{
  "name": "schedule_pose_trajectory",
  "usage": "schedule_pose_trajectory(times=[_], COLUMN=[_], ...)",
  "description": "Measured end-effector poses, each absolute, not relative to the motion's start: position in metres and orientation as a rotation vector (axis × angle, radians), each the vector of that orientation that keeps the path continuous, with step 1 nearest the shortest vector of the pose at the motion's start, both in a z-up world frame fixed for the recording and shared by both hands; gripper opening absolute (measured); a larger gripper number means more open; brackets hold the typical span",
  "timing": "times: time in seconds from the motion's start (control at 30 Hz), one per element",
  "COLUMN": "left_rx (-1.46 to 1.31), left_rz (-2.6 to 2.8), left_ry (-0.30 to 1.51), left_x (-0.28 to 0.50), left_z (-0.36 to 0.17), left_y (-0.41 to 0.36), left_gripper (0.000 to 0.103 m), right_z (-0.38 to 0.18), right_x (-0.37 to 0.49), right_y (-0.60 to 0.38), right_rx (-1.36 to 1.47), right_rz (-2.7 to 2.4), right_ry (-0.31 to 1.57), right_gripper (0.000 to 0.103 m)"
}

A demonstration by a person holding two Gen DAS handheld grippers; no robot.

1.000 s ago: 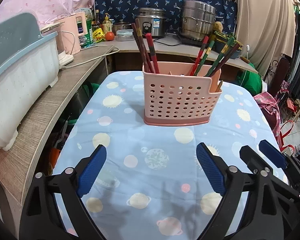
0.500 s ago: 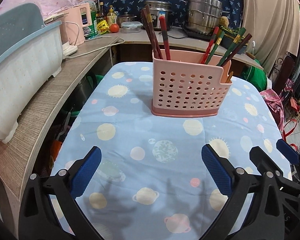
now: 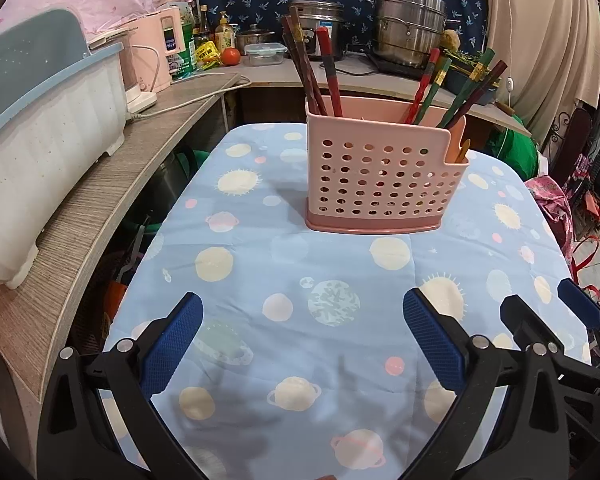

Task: Organize utensils

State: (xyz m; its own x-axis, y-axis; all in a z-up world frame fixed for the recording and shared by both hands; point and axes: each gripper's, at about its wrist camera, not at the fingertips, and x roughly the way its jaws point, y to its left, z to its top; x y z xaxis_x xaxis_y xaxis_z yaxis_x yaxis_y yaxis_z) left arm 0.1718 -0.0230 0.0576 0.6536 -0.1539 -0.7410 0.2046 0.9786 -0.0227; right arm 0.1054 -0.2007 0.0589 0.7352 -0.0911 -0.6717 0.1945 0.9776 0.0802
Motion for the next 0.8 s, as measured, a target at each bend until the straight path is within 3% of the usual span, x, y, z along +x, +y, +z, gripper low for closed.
schedule_pose_trajectory(times=[0.8], left_rx=[0.117], left_rz=[-0.144], left_ry=[0.820], left_x=[0.1754], left_z=[0.0554], left_y=[-0.0280], left_gripper=[0.096], right_z=[0.0555], right_x=[0.1097], right_y=[-0.1991], right_rx=[0.148], right_rz=[-0.171], right_ry=[0.747], right_gripper=[0.086])
